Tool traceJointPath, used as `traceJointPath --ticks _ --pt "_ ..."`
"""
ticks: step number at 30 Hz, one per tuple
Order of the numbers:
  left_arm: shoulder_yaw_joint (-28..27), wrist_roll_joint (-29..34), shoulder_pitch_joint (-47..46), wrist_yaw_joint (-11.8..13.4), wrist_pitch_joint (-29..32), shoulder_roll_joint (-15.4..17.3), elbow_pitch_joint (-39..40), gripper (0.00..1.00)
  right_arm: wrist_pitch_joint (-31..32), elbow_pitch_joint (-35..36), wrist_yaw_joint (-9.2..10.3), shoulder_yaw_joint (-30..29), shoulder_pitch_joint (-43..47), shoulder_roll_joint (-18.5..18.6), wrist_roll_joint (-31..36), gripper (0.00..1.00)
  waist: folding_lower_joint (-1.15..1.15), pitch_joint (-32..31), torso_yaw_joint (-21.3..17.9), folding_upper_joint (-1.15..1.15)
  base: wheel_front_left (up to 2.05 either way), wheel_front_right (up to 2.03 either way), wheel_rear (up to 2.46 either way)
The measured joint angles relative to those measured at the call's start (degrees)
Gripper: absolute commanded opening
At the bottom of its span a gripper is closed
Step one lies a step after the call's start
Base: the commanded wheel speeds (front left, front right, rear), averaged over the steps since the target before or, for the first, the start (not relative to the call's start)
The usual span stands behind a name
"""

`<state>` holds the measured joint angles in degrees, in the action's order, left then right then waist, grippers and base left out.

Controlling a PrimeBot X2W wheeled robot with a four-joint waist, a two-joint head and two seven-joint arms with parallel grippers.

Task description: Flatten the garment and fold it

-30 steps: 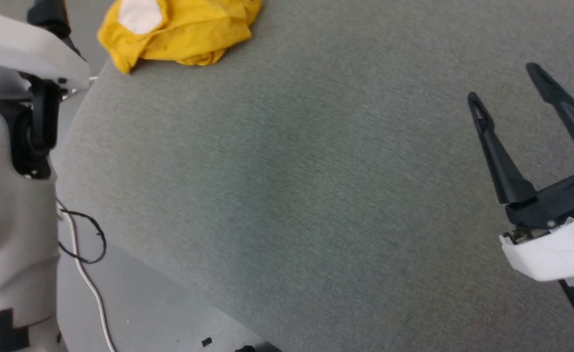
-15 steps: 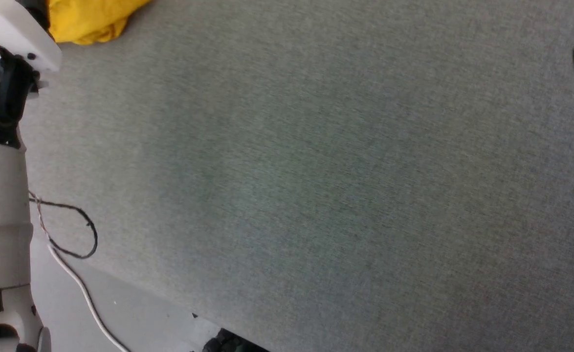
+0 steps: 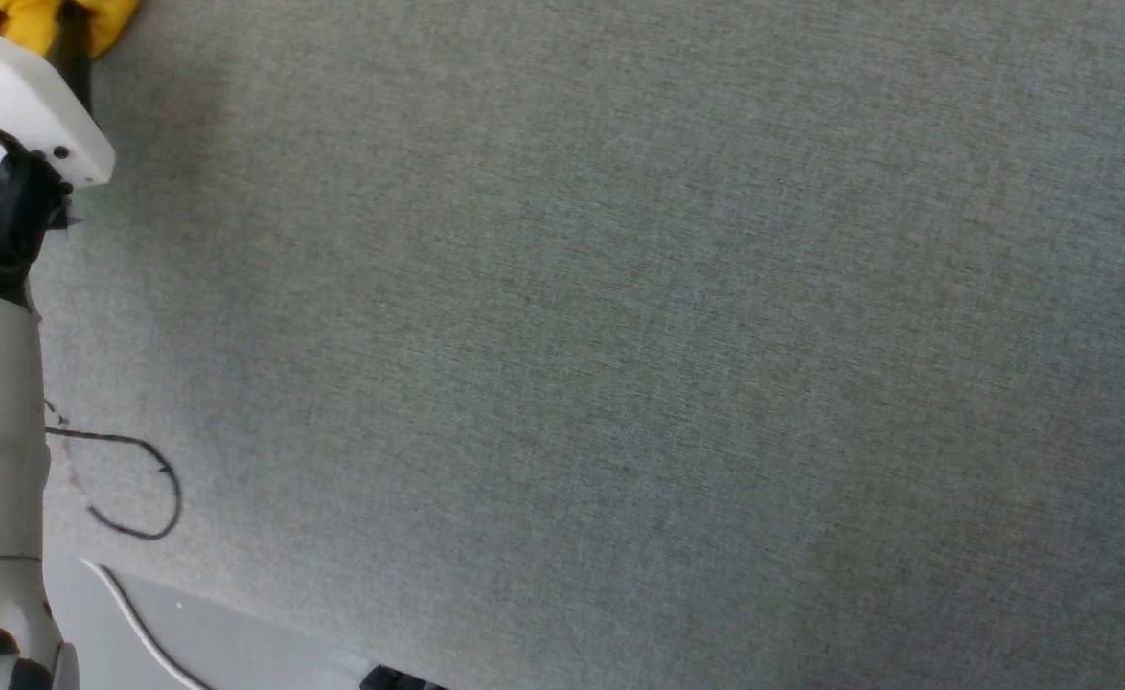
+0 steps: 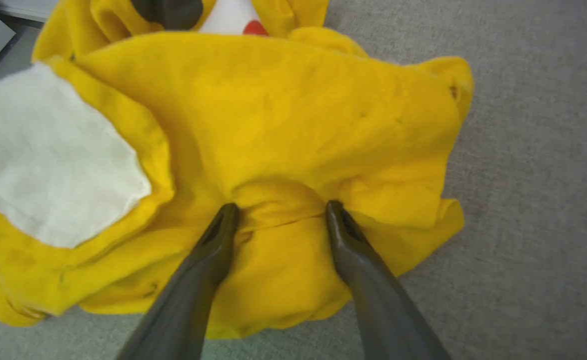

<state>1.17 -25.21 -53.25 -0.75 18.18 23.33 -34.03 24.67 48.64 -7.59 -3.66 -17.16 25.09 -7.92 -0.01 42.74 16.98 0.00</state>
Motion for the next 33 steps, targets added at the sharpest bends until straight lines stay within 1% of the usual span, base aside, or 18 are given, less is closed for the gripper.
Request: traceJointPath --ticks 1,6,10,17,19,23,24,27,33 --pt "0.0 0.0 -0.1 -0.2 -0.3 0.2 -0.1 0.00 0.0 0.1 -0.01 -0.1 0.1 0.0 0.0 1.00 0.00 0.1 -0.2 0.00 0.00 0.00 0.00" --pt "0.2 0.1 -0.9 -0.1 -1.8 0.4 -0.8 0.00 -0.5 -0.1 -0.01 0.0 0.6 -0.6 -0.2 1.00 0.01 0.0 -0.4 0.00 0.00 0.00 0.00" --pt "0.4 0.7 -1.0 0.3 -1.9 1.8 -0.8 0.00 -2.1 -1.2 -0.01 0.4 0.6 -2.2 -0.6 1.00 0.02 -1.3 -0.5 0.00 0.00 0.00 0.00" --pt "0.0 2.2 -1.1 0.9 -0.2 7.9 3.3 0.00 -6.6 -5.4 -0.01 2.3 1.0 -6.0 -0.6 1.00 0.01 -5.4 -1.1 0.00 0.00 0.00 0.00" --pt "0.2 2.5 -1.4 0.7 0.7 9.6 5.2 0.00 -8.0 -6.9 -0.01 2.6 1.3 -7.4 -0.6 1.00 0.01 -7.0 -1.4 0.00 0.00 0.00 0.00" --pt "0.7 2.9 -4.1 -0.7 3.1 11.3 9.8 0.00 -10.4 -10.2 -0.01 3.7 3.0 -10.0 -0.6 1.00 0.01 -10.3 -1.8 0.00 0.00 0.00 0.00" --pt "0.9 2.9 -4.9 -0.8 3.7 11.5 11.2 0.00 -11.0 -10.9 -0.01 3.8 3.4 -10.7 -0.6 1.00 0.01 -11.2 -1.9 0.00 0.00 0.00 0.00" --pt "2.3 2.8 -7.5 -2.3 6.2 11.7 14.3 0.00 -12.9 -13.1 -0.01 3.5 4.4 -12.4 -0.6 1.00 0.01 -13.9 -2.1 0.00 0.00 0.00 0.00" --pt "5.2 0.8 -12.8 -3.6 10.9 10.1 19.7 0.00 -15.7 -16.6 -0.01 3.2 6.4 -15.7 -0.6 1.00 0.00 -19.7 -2.8 0.00 0.00 0.00 0.00"
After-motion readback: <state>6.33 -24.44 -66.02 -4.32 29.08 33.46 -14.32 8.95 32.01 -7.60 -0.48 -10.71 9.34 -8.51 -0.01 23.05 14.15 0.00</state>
